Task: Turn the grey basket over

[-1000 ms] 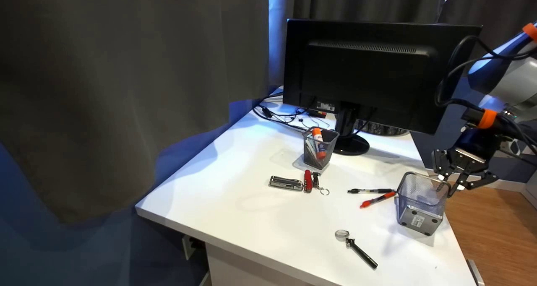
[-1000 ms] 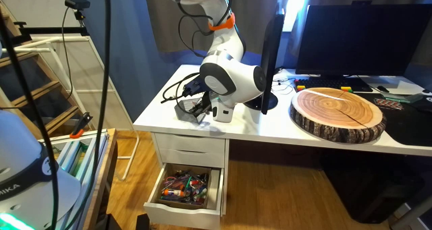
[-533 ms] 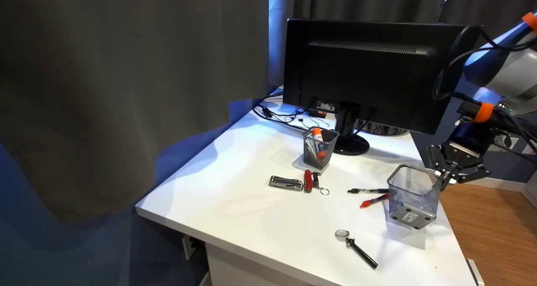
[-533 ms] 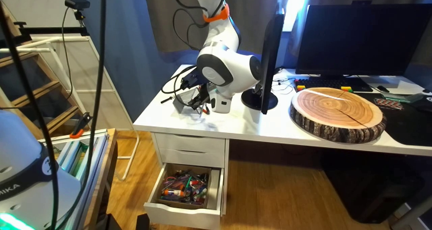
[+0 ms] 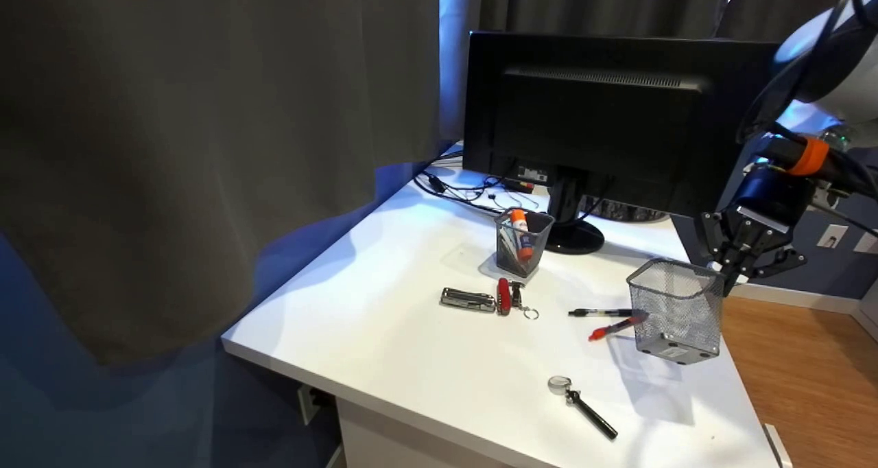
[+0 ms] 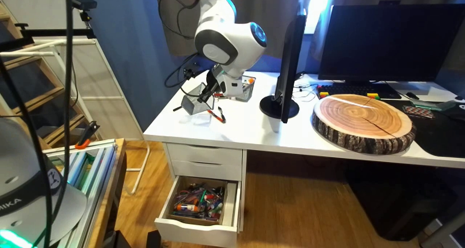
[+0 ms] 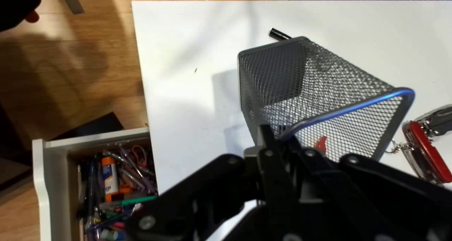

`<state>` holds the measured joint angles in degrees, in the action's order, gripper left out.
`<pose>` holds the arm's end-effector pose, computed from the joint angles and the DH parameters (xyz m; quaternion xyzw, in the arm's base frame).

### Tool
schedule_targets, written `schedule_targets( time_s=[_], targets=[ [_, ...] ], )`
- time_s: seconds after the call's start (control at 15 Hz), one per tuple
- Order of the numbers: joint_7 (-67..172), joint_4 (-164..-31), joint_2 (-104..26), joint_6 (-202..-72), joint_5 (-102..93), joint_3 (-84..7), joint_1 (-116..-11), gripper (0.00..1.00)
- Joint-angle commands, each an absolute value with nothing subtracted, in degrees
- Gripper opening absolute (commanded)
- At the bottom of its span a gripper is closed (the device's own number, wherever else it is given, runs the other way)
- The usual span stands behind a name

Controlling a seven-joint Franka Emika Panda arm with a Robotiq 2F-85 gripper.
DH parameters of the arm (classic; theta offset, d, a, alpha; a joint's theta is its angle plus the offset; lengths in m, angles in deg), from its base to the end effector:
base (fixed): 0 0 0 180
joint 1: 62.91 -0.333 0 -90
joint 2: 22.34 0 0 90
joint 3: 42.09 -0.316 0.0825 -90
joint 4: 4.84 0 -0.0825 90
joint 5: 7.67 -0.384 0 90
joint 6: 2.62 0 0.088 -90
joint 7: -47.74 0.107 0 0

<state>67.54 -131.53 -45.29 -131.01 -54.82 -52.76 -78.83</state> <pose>0.4512 0.2539 0.1804 -0.9054 0.2481 0.2776 0.2041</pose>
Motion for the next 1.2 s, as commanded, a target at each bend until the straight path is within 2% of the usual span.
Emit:
schedule_targets(
  time_s=[0.0,0.53,1.13],
  targets=[
    [69.3,-137.9,-38.8,-138.4,-48.3,-52.6,-82.0,0.02],
    [72.6,-146.2,-34.0,-158.9,-42.6,-55.3,-83.9,0.02],
    [85.3,-151.2,-34.6,-171.1,-29.6,-53.7,-87.0,0.02]
  ],
)
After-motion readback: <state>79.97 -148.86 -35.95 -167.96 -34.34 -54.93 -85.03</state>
